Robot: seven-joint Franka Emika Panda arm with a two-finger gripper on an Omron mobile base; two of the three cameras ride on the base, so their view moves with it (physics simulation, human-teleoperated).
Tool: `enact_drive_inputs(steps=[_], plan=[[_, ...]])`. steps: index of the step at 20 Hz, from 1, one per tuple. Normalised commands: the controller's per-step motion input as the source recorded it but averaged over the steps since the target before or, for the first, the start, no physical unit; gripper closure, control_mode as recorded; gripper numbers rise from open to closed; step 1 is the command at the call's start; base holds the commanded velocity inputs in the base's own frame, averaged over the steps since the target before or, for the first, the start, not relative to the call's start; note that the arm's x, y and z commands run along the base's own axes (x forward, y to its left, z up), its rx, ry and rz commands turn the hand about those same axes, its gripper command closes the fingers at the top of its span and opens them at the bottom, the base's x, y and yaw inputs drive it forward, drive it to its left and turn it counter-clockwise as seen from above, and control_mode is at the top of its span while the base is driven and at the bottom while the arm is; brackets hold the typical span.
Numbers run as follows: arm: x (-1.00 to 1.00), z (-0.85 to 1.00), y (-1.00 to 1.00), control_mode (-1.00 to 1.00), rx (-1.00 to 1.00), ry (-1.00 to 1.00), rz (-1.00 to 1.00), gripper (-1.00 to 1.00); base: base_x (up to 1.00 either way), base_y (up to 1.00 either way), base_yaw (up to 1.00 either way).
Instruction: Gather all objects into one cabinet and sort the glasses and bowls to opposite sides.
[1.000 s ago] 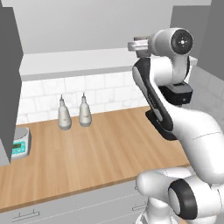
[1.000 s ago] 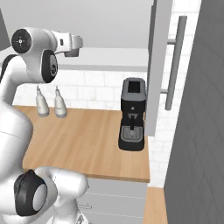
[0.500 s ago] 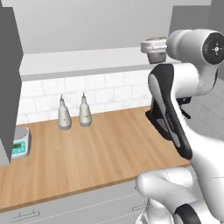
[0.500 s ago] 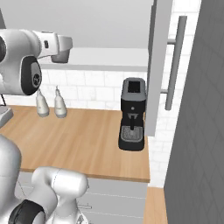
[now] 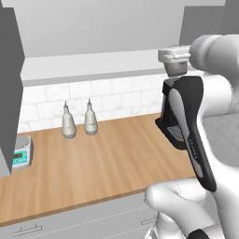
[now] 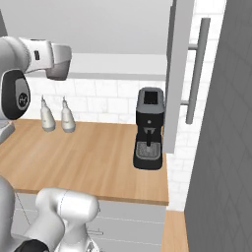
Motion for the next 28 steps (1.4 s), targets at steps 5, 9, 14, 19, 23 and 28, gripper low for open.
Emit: enact_drive_inputs(steps=[5,9,14,19,23,28], plan=[[-0.51,0.0,0.0,-1.0,0.0,-0.1,0.01,1.0,0.0,0.0,0.0],[0.0,0.0,0.0,1.0,0.0,0.0,0.0,1.0,-0.97,-0.06,0.06],[0.0,0.0,0.0,1.0,0.0,0.0,0.0,1.0,-1.0,-0.06,0.19],[0.0,0.0,0.0,1.0,0.0,0.0,0.0,1.0,-0.67,0.06,0.4],[0.0,0.0,0.0,1.0,0.0,0.0,0.0,1.0,-0.44,0.34,0.34],[0.0,0.0,0.0,1.0,0.0,0.0,0.0,1.0,-0.3,0.58,0.33]])
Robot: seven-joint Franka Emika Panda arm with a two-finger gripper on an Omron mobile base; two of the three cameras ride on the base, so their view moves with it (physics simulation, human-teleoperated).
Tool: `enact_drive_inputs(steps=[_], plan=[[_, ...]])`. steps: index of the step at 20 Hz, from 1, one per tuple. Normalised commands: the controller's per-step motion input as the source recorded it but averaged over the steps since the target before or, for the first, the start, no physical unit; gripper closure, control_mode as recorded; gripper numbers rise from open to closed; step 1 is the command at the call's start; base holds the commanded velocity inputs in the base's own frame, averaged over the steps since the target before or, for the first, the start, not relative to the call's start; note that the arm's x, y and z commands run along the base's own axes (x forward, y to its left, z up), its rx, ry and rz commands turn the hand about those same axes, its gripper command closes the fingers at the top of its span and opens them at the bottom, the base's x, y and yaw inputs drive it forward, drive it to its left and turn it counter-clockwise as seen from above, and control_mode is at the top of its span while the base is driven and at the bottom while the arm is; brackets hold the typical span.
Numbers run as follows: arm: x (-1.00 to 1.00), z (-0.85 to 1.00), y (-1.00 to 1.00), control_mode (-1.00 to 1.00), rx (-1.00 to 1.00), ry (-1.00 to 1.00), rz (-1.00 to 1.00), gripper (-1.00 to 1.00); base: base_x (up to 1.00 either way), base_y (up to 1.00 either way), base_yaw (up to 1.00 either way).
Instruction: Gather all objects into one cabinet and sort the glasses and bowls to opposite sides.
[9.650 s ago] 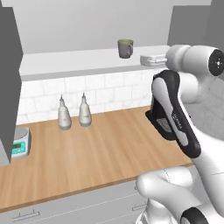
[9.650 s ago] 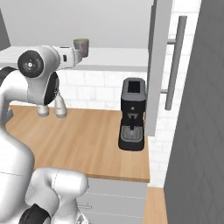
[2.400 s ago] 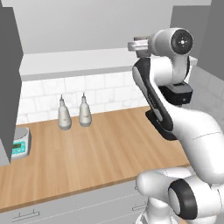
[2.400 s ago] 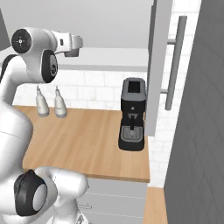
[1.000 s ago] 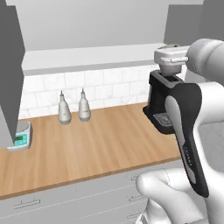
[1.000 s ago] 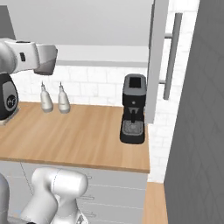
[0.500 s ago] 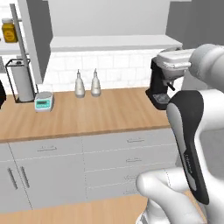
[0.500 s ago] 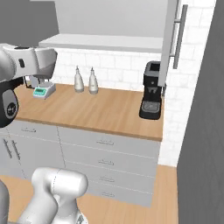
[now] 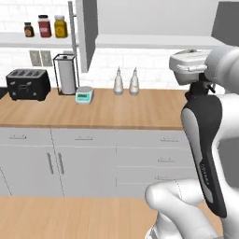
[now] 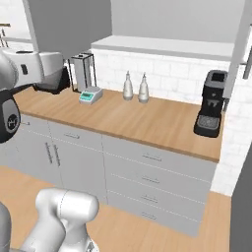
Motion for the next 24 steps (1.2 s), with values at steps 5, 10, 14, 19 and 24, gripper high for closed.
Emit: enact_drive_inputs(steps=[5,10,14,19,24], plan=[[0.0,0.0,0.0,1.0,0.0,0.0,0.0,1.0,-0.01,0.73,0.19],[0.0,0.0,0.0,1.0,0.0,0.0,0.0,1.0,0.0,0.87,0.16],[0.0,0.0,0.0,1.0,0.0,0.0,0.0,1.0,0.0,0.87,0.12],[0.0,0.0,0.0,1.0,0.0,0.0,0.0,1.0,0.1,0.92,0.09],[0.0,0.0,0.0,1.0,0.0,0.0,0.0,1.0,0.33,0.87,0.07]])
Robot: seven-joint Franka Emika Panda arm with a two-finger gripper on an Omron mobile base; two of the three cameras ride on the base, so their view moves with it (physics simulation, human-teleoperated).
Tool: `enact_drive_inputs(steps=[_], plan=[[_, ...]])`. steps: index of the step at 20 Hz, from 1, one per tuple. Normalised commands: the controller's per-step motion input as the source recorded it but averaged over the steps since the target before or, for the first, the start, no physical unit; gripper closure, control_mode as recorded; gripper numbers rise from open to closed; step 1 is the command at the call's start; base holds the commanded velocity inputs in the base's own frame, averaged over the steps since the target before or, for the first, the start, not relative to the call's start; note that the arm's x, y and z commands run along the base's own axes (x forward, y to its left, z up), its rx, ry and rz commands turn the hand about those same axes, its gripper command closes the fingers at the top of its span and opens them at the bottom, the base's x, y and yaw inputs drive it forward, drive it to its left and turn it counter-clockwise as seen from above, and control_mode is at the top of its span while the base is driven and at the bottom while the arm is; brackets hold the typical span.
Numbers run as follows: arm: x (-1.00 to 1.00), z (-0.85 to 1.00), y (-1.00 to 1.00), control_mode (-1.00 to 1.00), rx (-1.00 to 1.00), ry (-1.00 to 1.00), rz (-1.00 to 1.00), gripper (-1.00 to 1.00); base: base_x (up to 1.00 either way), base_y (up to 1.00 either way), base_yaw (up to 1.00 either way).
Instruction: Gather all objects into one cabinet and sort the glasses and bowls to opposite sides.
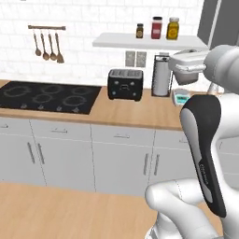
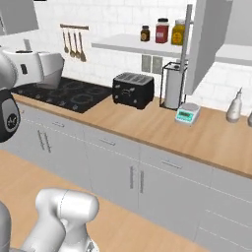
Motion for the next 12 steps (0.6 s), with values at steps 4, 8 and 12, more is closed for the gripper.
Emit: enact_drive_inputs(steps=[4,8,12], plan=[[0.0,0.0,0.0,1.0,0.0,0.0,0.0,1.0,0.51,0.87,0.05],[0.0,0.0,0.0,1.0,0.0,0.0,0.0,1.0,0.53,0.84,0.05],[0.0,0.0,0.0,1.0,0.0,0.0,0.0,1.0,0.52,0.84,0.04]])
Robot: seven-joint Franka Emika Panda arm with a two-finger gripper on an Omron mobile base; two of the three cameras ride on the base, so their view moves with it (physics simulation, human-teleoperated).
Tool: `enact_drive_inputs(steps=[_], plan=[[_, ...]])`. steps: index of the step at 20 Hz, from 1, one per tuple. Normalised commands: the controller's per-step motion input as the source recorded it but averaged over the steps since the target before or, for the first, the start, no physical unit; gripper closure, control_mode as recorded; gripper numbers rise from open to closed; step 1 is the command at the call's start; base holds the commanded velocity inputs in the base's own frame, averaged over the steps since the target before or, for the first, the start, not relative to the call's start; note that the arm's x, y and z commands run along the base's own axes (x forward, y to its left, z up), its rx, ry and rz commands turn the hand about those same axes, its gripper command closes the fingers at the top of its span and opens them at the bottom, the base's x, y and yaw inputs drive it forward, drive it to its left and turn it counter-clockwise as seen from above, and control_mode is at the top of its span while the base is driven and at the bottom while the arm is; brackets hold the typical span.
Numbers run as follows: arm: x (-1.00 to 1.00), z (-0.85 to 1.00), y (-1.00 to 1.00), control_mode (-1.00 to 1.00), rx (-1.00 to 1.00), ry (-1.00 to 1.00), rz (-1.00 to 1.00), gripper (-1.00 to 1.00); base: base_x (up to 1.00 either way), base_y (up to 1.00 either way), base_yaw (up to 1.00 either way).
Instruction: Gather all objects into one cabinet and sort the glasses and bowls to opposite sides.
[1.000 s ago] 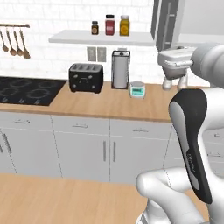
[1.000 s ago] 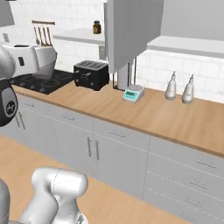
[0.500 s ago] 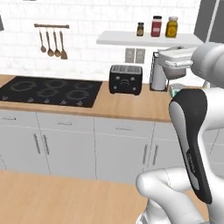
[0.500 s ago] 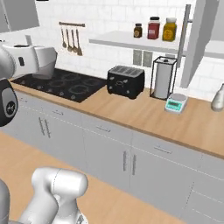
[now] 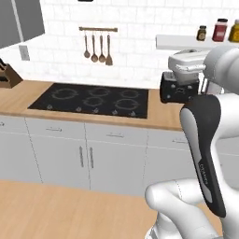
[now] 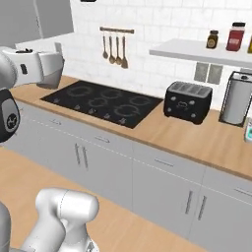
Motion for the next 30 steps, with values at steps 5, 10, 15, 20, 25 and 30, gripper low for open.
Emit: enact_drive_inputs(steps=[5,10,15,20,25,30], plan=[[0.0,0.0,0.0,1.0,0.0,0.0,0.0,1.0,0.55,0.83,0.04],[0.0,0.0,0.0,1.0,0.0,0.0,0.0,1.0,0.55,0.82,0.02],[0.0,0.0,0.0,1.0,0.0,0.0,0.0,1.0,0.52,0.76,0.02],[0.0,0.0,0.0,1.0,0.0,0.0,0.0,1.0,0.52,0.75,0.01],[0.0,0.0,0.0,1.0,0.0,0.0,0.0,1.0,0.54,0.77,0.0],[0.0,0.0,0.0,1.0,0.0,0.0,0.0,1.0,0.52,0.77,0.0]])
